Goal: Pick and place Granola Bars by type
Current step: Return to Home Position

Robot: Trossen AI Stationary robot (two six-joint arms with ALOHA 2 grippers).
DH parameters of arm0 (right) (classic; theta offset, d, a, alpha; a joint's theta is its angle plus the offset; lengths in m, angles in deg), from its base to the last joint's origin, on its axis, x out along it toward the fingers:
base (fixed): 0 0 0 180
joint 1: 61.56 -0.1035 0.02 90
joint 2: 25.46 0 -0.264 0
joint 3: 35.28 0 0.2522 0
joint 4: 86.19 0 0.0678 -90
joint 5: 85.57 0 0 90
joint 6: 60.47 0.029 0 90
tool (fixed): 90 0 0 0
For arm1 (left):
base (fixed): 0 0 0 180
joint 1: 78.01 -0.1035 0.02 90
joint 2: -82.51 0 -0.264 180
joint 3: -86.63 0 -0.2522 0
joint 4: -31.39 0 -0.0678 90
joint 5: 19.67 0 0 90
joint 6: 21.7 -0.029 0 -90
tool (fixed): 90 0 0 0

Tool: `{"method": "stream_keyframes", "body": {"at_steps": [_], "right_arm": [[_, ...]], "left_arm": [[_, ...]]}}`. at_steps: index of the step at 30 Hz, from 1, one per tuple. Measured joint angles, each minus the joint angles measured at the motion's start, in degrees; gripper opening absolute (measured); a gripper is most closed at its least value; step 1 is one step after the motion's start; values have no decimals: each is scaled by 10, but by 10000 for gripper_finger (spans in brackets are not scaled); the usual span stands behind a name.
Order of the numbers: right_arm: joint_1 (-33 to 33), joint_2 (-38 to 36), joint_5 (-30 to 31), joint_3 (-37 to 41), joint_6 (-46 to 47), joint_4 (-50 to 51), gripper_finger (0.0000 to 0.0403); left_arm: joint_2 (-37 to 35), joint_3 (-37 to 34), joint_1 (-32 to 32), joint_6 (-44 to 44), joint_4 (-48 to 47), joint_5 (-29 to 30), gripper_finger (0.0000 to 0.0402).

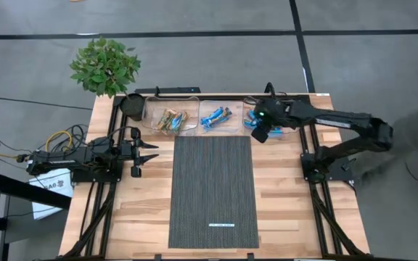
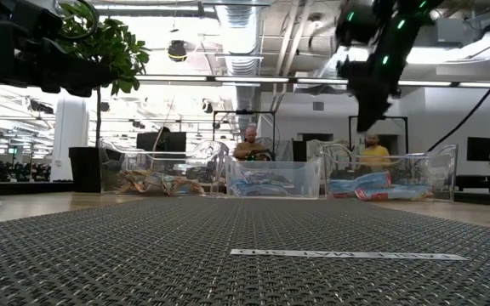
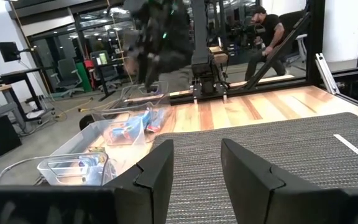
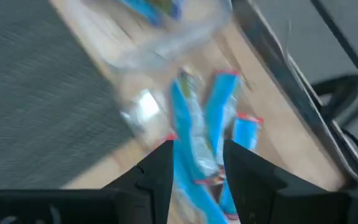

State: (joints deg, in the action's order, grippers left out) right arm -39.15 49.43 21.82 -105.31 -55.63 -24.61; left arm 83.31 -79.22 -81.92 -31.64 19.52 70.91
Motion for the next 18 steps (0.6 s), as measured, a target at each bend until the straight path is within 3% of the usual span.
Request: {"method": "stream_keyframes", "body": {"at_steps": [6, 10, 15, 18], "right_arm": [[-78, -111, -8, 0, 66, -1, 133], [-155, -178, -9, 33, 45, -26, 135], [-251, -282, -22, 180, 11, -208, 132], [-299, -353, -106, 288, -31, -344, 133]], "left_arm": [[0, 0, 0, 0, 0, 0, 128], [0, 0, 0, -5, 0, 0, 128], [0, 0, 0, 0, 0, 0, 128], [0, 0, 0, -3, 0, 0, 128]]}}
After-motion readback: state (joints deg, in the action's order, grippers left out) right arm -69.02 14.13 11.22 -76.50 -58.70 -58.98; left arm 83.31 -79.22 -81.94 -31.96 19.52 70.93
